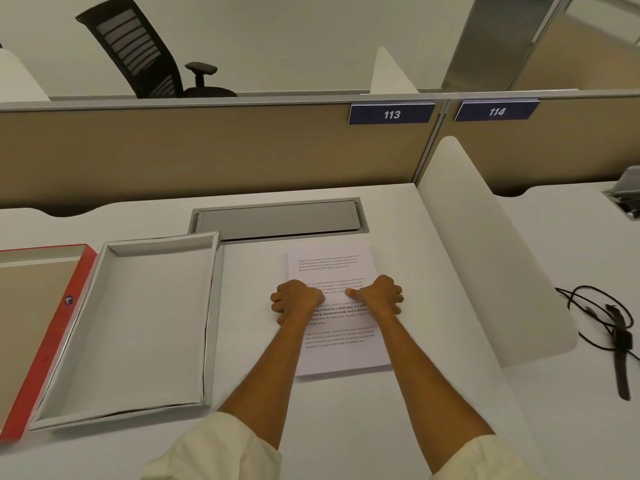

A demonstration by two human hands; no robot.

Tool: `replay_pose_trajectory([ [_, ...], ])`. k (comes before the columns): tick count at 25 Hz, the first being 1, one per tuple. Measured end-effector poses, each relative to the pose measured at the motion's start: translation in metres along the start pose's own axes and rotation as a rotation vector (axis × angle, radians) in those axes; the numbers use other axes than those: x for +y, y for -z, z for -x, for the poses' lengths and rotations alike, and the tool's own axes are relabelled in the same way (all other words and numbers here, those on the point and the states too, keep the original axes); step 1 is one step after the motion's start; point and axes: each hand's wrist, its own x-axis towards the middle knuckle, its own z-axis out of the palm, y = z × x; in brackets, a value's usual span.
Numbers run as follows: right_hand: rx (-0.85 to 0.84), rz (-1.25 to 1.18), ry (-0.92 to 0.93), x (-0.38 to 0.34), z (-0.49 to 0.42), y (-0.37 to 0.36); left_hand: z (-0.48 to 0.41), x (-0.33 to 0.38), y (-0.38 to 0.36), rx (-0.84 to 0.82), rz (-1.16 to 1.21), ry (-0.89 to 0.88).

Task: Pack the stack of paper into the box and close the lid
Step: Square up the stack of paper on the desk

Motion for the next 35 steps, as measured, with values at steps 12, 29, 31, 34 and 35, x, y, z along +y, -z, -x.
replay_pose_trajectory([
  [12, -0.033, 0.057, 0.025, -0.002, -0.001, 0.01, -0.004, -0.004, 0.008, -0.037, 0.047, -0.01],
  [29, -0.001, -0.003, 0.093, -0.002, 0.007, 0.003, -0.003, -0.011, 0.003, -0.01, 0.272, -0.125],
  [31, -0.005, 0.012, 0.102, 0.0, 0.006, 0.003, -0.005, -0.016, 0.003, -0.033, 0.274, -0.139],
  [34, -0.047, -0.013, 0.108, 0.002, 0.003, 0.006, -0.008, -0.022, 0.005, -0.077, 0.355, -0.13],
  [35, -0.068, -0.038, 0.117, 0.002, 0.002, 0.007, -0.009, -0.023, 0.006, -0.09, 0.387, -0.122],
])
